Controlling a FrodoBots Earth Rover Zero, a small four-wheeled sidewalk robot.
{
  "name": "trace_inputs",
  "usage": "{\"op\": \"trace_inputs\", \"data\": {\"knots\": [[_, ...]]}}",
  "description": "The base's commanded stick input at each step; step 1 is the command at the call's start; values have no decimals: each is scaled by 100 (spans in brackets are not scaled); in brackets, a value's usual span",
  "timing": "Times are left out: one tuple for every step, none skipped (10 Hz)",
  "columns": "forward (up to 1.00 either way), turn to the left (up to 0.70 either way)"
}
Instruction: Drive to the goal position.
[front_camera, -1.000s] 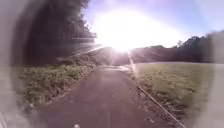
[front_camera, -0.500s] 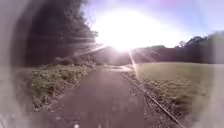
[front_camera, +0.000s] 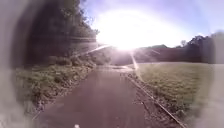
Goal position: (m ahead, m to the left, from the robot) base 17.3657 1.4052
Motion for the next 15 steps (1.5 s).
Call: {"op": "trace_inputs", "data": {"knots": [[85,0],[85,0],[85,0],[85,0],[85,0],[85,0],[85,0],[85,0],[85,0],[85,0],[85,0],[85,0],[85,0],[85,0],[85,0]]}}
